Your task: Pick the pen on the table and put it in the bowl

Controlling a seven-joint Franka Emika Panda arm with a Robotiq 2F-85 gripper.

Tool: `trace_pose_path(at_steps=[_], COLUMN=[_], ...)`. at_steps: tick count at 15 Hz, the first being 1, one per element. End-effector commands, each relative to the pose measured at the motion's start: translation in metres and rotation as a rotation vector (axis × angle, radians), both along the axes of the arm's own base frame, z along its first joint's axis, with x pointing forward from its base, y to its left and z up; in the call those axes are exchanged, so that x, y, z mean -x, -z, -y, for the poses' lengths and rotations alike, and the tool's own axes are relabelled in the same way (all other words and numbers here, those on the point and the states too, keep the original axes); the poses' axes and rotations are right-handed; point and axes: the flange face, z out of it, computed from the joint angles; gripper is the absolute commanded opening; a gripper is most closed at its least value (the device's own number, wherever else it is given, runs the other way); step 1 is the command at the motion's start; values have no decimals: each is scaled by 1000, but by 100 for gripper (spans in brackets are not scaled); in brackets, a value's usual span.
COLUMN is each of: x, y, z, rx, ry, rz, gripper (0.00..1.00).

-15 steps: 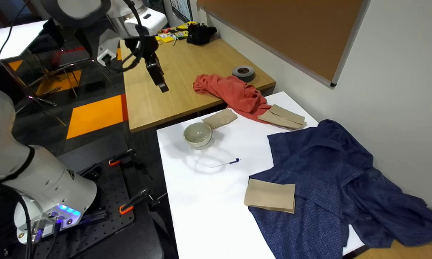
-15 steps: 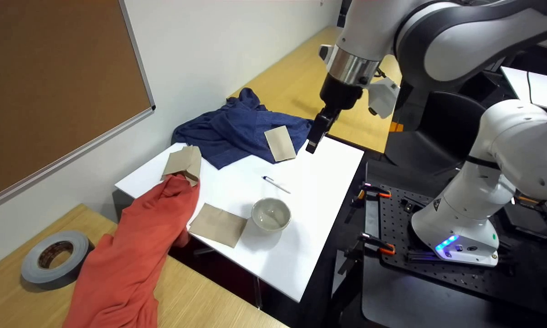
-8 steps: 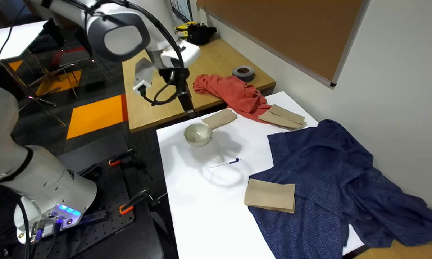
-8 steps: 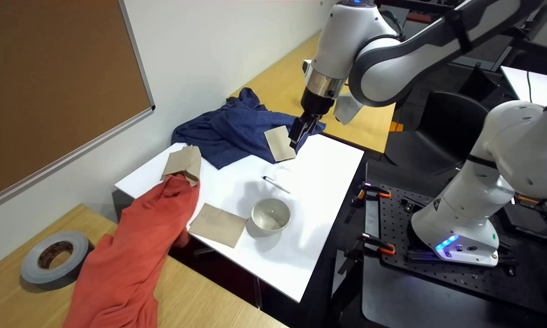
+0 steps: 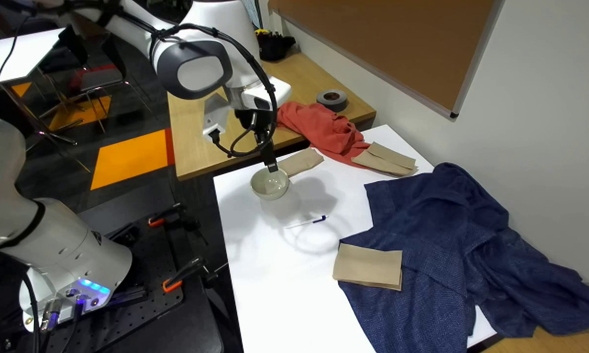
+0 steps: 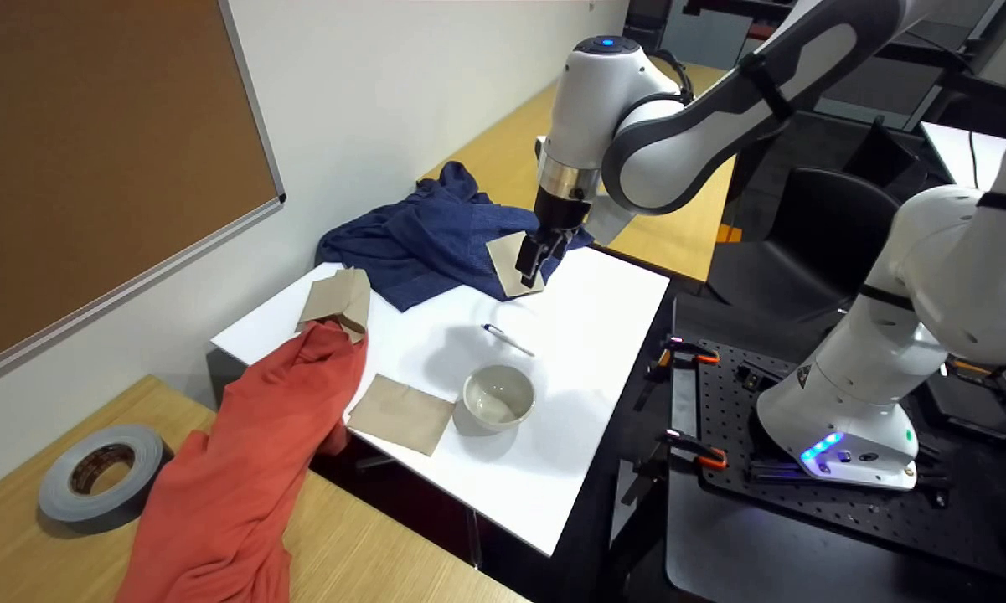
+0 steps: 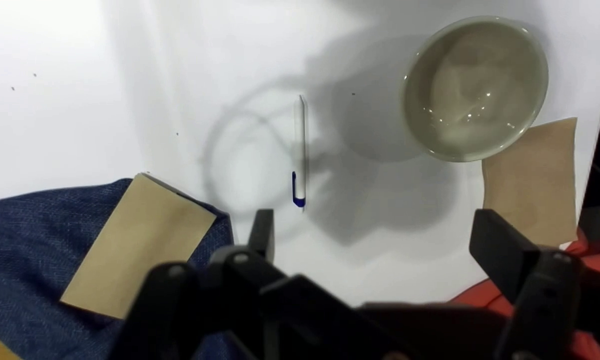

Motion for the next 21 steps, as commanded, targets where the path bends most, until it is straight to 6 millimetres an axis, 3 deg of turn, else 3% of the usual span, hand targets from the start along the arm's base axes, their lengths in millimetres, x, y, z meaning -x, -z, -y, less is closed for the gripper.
trace_pose_path(at_steps=[1,5,11,21], x=[-3,-21,-41,-70], y=[1,27,85,164], z=[4,16,34,50], rx=[8,5,11,7], ry=[16,2,10,21], rz=[20,56,29,-43], gripper=[100,100,100,100])
